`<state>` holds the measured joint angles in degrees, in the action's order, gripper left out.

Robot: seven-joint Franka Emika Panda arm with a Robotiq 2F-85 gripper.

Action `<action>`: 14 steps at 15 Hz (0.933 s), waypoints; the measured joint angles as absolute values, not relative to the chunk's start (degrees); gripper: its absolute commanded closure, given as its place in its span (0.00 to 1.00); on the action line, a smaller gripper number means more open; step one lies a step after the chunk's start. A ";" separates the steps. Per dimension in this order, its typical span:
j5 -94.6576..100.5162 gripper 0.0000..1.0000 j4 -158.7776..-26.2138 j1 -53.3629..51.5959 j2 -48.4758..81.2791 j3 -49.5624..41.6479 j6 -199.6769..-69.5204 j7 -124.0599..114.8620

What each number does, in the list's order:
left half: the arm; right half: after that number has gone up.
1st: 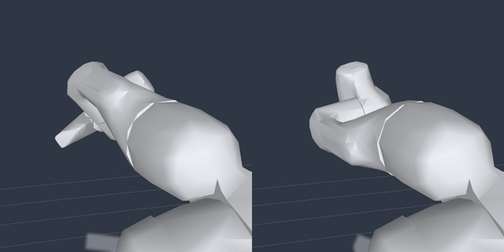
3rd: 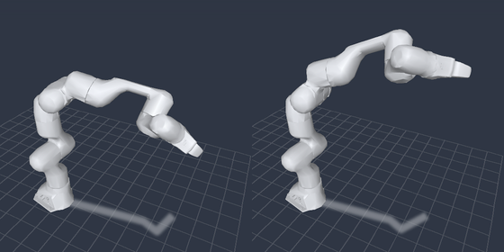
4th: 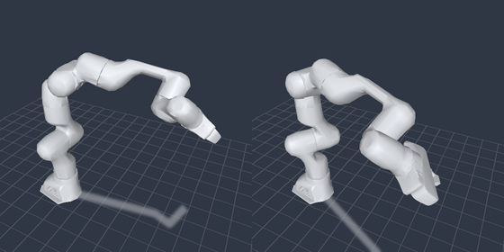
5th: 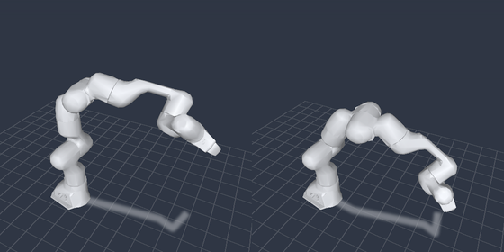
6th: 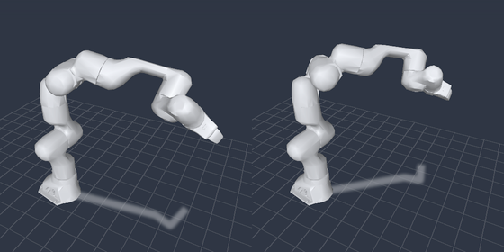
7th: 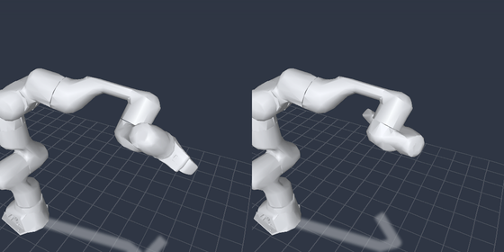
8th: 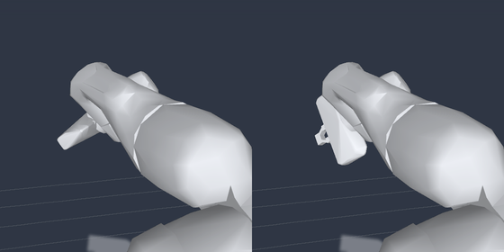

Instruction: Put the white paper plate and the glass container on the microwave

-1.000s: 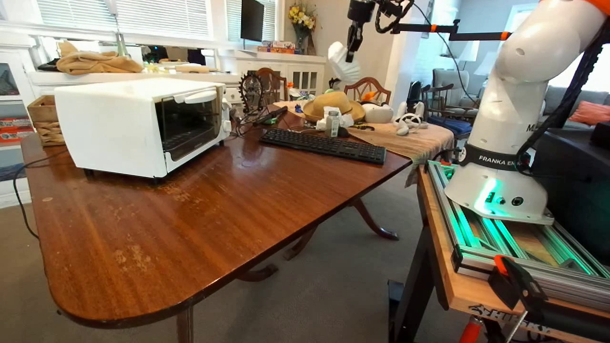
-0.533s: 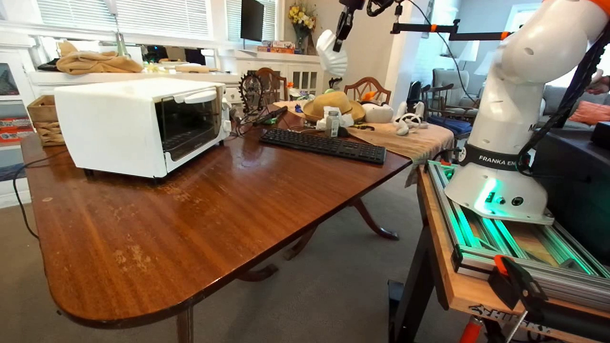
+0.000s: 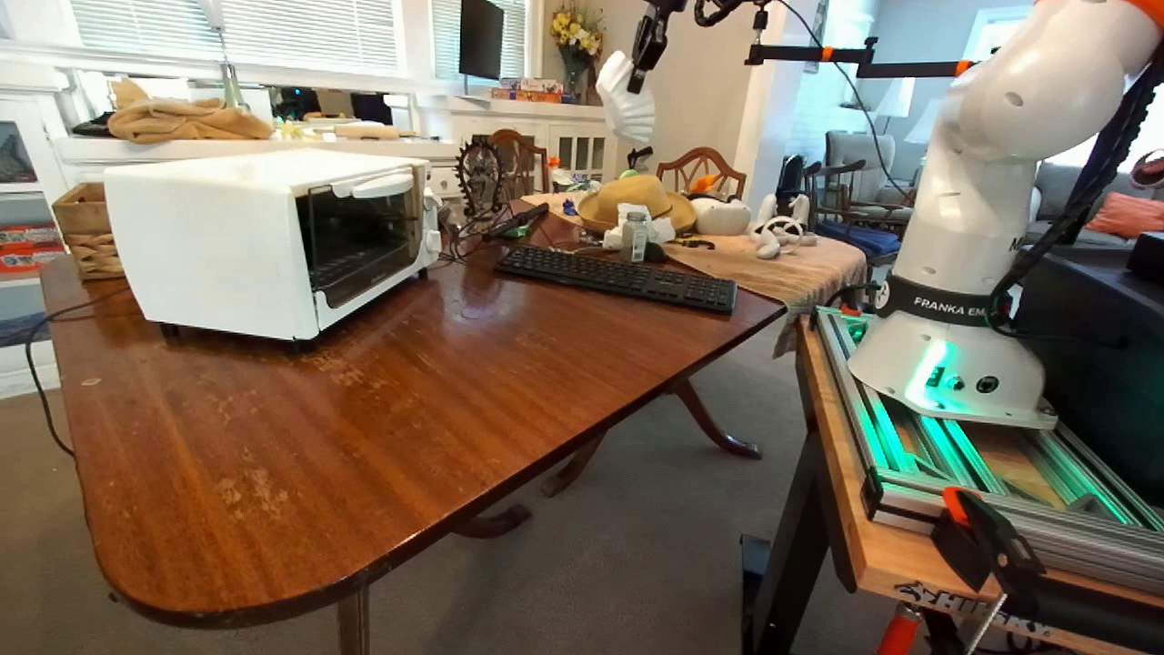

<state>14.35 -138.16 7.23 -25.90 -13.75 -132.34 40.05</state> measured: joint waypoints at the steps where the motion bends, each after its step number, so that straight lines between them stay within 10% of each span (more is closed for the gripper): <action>1: 14.20 1.00 -135.75 5.83 -24.73 -13.61 -131.53 42.18; 14: 16.40 1.00 -91.86 -0.81 5.98 -4.31 -113.09 67.37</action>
